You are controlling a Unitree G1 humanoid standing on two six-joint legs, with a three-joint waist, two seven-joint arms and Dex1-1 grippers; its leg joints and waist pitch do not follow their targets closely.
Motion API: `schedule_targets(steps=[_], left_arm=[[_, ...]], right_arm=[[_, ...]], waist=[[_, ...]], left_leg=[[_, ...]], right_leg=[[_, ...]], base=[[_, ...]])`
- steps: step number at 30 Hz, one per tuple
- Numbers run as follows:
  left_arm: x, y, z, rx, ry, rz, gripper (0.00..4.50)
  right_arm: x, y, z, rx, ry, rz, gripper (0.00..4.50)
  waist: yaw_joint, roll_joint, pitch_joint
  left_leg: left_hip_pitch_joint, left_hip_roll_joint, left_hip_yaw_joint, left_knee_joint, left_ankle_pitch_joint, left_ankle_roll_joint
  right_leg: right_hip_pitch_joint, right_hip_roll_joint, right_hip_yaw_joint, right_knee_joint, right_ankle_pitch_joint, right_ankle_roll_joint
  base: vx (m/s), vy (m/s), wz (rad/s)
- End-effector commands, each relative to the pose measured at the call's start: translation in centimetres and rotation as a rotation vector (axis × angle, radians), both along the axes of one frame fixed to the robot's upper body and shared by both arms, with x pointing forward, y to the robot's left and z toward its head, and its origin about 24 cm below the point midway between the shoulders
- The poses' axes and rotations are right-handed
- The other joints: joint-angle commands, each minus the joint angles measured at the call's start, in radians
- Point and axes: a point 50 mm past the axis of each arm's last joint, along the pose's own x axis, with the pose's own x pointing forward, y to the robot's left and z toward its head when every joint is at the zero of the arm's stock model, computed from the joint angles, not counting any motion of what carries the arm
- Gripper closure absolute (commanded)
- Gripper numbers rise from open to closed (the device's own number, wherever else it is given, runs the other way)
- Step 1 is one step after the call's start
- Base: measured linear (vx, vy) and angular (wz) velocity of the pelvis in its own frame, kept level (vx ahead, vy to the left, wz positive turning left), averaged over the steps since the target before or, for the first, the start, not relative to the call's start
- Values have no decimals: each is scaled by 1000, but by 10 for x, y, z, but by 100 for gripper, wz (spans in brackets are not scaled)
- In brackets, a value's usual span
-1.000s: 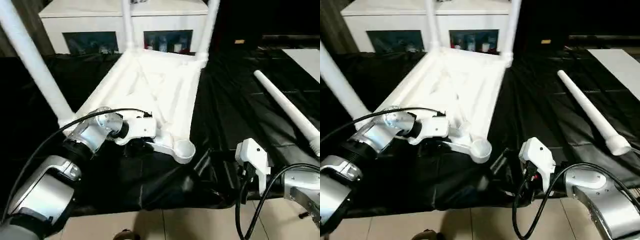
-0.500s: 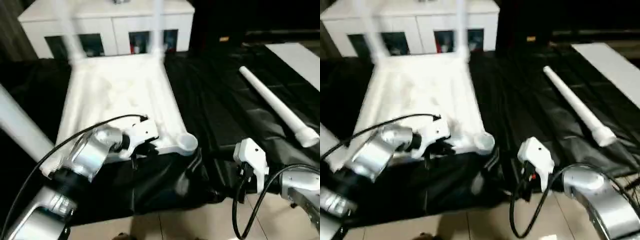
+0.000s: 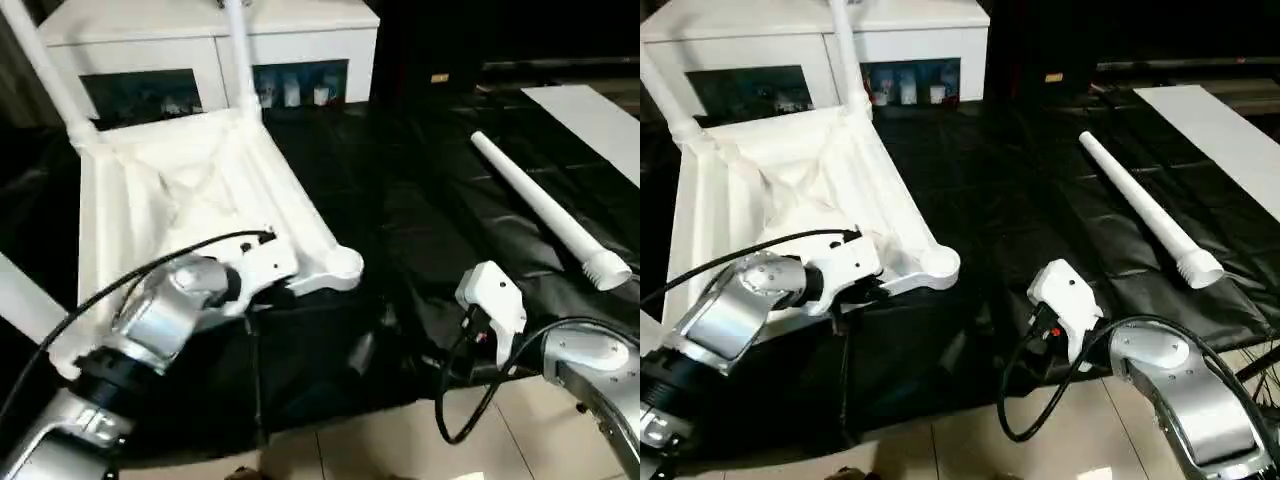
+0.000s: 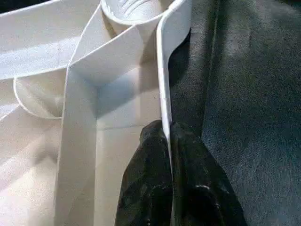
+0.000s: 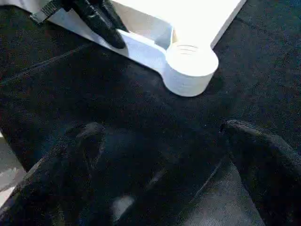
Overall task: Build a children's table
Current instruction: Rotate table base
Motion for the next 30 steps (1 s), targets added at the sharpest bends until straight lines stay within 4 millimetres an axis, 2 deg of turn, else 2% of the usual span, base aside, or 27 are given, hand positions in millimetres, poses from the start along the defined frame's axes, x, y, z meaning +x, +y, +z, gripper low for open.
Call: schedule_targets(steps=[1,4,5,6,9,10,14,17,18,19,21,22,23,24,25,26,27,28,29,30], left_arm=[[-4,10,-1,41,7,-60,448],[-2,14,2,28,4,-83,448],[-2,14,2,28,4,-83,420],[3,19,7,8,-10,-40,402],[5,21,13,-38,-9,-21,390],[5,21,15,-60,-10,-20,366],[3,21,21,-116,-12,-39,336],[5,22,33,-259,-63,-34,304],[7,24,43,-420,-108,9,304],[8,26,47,-484,-152,41,290],[10,27,49,-537,-187,102,290],[16,28,52,-668,-308,298,290],[17,29,52,-701,-339,364,290],[17,29,52,-701,-339,364,290],[17,29,49,-743,-349,468,290],[17,29,49,-743,-349,468,290],[15,26,40,-798,-323,599,290],[11,22,33,-816,-320,672,290],[11,22,33,-816,-320,672,290],[6,16,24,-812,-327,745,290]], right_arm=[[2,-1,2,0,-15,-19,0],[4,-1,1,11,-26,-49,0],[4,-1,1,11,-26,-49,0],[8,0,1,29,-38,-81,0],[9,1,2,38,-44,-92,0],[9,2,2,39,-45,-92,0],[8,2,3,46,-46,-90,0],[9,0,5,74,-56,-127,0],[10,-2,9,106,-77,-181,0],[12,-4,11,113,-106,-220,0],[15,-6,12,111,-136,-279,0],[27,-14,16,147,-194,-475,0],[29,-17,17,159,-209,-534,0],[29,-17,17,159,-209,-534,0],[33,-20,19,182,-231,-617,0],[33,-20,19,182,-231,-617,0],[35,-16,20,173,-269,-659,0],[35,-12,20,167,-287,-671,0],[35,-12,20,167,-287,-671,0],[37,-9,17,159,-296,-702,0]], waist=[[11,-7,-63],[13,-7,-64],[15,-6,-64],[18,-8,-65],[25,-7,-65],[25,-7,-65],[26,-6,-65],[27,-6,-66],[27,-6,-66],[28,-6,-68],[28,-6,-68],[26,-6,-70],[26,-6,-70],[26,-10,-71],[28,-8,-70],[28,-8,-70],[23,-11,-75],[16,-7,-72],[9,-5,-73],[-3,4,-76]], left_leg=[[17,43,-22,-74,-266,33],[20,43,-18,-72,-250,37],[19,43,-18,-73,-248,36],[23,44,-16,-72,-247,36],[21,44,-17,-73,-241,26],[21,44,-17,-74,-241,25],[21,43,-17,-74,-253,20],[21,43,-17,-74,-260,15],[21,43,-16,-74,-260,14],[20,42,-15,-72,-255,14],[21,42,-14,-71,-248,16],[19,40,-14,-68,-235,11],[19,40,-14,-68,-235,11],[20,39,-15,-68,-236,13],[19,39,-14,-68,-227,13],[19,39,-14,-68,-227,13],[20,45,-17,-70,-214,-2],[25,55,-28,-77,-234,-21],[32,63,-35,-83,-254,-23],[51,108,-67,-105,-280,-4]], right_leg=[[30,-63,43,-97,-186,-215],[28,-62,44,-92,-134,-232],[30,-63,43,-91,-130,-237],[27,-63,44,-90,-125,-240],[31,-64,43,-87,-128,-237],[30,-64,43,-88,-129,-235],[31,-65,44,-89,-147,-231],[30,-64,43,-90,-152,-234],[30,-64,43,-88,-150,-236],[30,-64,42,-86,-132,-250],[29,-62,43,-86,-119,-247],[28,-61,40,-82,-97,-253],[28,-61,40,-82,-97,-253],[32,-62,39,-87,-126,-243],[32,-60,43,-88,-132,-221],[32,-60,43,-88,-132,-221],[34,-52,38,-80,-101,-214],[31,-32,24,-80,-78,-220],[31,-18,16,-81,-69,-223],[23,-1,-3,-61,-31,-240]], base=[[0,0,0],[0,0,0],[0,0,0],[0,0,0],[0,0,0],[0,0,0],[0,0,0],[0,0,0],[0,0,0],[0,0,0],[0,0,0],[0,0,0],[0,0,0],[0,0,0],[0,0,0],[0,0,0],[0,0,0],[0,0,0],[0,0,0],[0,0,0]])
